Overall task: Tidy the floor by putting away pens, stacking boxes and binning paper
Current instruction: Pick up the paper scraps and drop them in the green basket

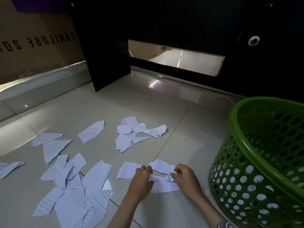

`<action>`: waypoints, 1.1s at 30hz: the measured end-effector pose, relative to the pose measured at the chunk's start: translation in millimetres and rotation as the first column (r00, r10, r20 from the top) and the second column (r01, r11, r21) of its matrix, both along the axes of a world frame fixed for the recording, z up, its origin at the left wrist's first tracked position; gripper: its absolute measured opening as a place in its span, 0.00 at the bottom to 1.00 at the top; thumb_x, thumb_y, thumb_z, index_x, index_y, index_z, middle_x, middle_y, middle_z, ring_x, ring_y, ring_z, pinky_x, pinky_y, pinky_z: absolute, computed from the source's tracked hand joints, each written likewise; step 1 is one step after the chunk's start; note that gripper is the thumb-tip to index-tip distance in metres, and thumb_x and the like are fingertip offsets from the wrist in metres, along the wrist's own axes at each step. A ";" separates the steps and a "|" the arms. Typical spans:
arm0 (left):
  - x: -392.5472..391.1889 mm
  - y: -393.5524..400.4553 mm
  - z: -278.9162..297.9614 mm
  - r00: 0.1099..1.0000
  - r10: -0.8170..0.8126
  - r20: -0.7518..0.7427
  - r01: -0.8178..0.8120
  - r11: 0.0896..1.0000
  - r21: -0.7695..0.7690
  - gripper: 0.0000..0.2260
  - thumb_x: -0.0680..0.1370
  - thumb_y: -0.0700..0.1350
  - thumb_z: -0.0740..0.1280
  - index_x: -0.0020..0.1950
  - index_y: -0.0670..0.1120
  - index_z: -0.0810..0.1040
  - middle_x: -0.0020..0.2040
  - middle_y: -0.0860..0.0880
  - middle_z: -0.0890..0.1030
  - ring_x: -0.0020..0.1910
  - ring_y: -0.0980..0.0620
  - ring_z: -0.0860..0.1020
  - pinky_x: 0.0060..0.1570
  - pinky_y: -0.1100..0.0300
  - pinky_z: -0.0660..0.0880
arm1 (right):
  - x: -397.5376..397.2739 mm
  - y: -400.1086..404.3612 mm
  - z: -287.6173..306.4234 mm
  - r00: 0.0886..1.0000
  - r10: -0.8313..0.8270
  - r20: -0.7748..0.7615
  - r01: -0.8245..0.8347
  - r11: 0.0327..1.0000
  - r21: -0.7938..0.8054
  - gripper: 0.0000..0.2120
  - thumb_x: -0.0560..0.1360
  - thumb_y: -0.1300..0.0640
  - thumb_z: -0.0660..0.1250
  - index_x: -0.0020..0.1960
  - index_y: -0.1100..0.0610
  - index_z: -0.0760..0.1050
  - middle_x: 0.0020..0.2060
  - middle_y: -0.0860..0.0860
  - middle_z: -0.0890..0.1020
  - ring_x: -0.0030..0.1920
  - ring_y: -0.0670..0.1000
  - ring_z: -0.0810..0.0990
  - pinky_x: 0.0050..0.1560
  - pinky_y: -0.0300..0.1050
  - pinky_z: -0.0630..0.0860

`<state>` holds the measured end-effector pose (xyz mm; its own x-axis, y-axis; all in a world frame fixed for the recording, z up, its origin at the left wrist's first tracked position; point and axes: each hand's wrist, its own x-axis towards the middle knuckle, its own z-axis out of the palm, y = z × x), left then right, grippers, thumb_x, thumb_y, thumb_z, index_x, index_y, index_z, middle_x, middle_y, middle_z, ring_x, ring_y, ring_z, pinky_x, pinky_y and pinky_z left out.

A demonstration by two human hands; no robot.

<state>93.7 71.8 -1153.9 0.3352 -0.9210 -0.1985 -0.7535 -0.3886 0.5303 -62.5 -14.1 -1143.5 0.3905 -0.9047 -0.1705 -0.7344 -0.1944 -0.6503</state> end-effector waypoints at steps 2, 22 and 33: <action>-0.2 -3.8 -5.7 0.994 -0.060 0.086 0.059 0.998 0.018 0.14 0.77 0.44 0.64 0.62 0.47 0.70 0.63 0.49 0.72 0.60 0.48 0.68 0.59 0.56 0.71 | 4.8 3.6 -6.6 0.995 -0.037 -0.089 0.036 0.999 -0.013 0.10 0.73 0.49 0.67 0.46 0.54 0.71 0.44 0.49 0.75 0.44 0.49 0.74 0.40 0.39 0.66; -6.8 -33.0 -21.5 0.904 -0.349 0.246 0.290 0.925 0.244 0.22 0.73 0.42 0.69 0.64 0.42 0.68 0.62 0.42 0.71 0.63 0.44 0.65 0.58 0.55 0.63 | 14.8 -0.2 -10.2 0.965 -0.173 0.197 0.103 0.942 0.320 0.14 0.63 0.69 0.72 0.27 0.54 0.75 0.24 0.43 0.75 0.30 0.44 0.73 0.28 0.27 0.66; -3.8 -17.6 -21.1 0.900 -0.334 0.278 0.288 0.938 0.195 0.11 0.78 0.42 0.61 0.60 0.42 0.73 0.57 0.42 0.75 0.56 0.44 0.69 0.54 0.55 0.64 | 47.3 -32.1 -20.8 0.976 0.101 -0.193 -0.111 0.993 -0.039 0.11 0.70 0.65 0.65 0.34 0.53 0.71 0.50 0.57 0.78 0.57 0.55 0.71 0.55 0.42 0.66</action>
<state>89.9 54.2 -1175.0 0.1012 -0.9567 -0.2727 -0.9633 -0.1627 0.2134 -15.3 -46.2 -1164.3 0.4494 -0.8690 -0.2070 -0.8172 -0.3064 -0.4881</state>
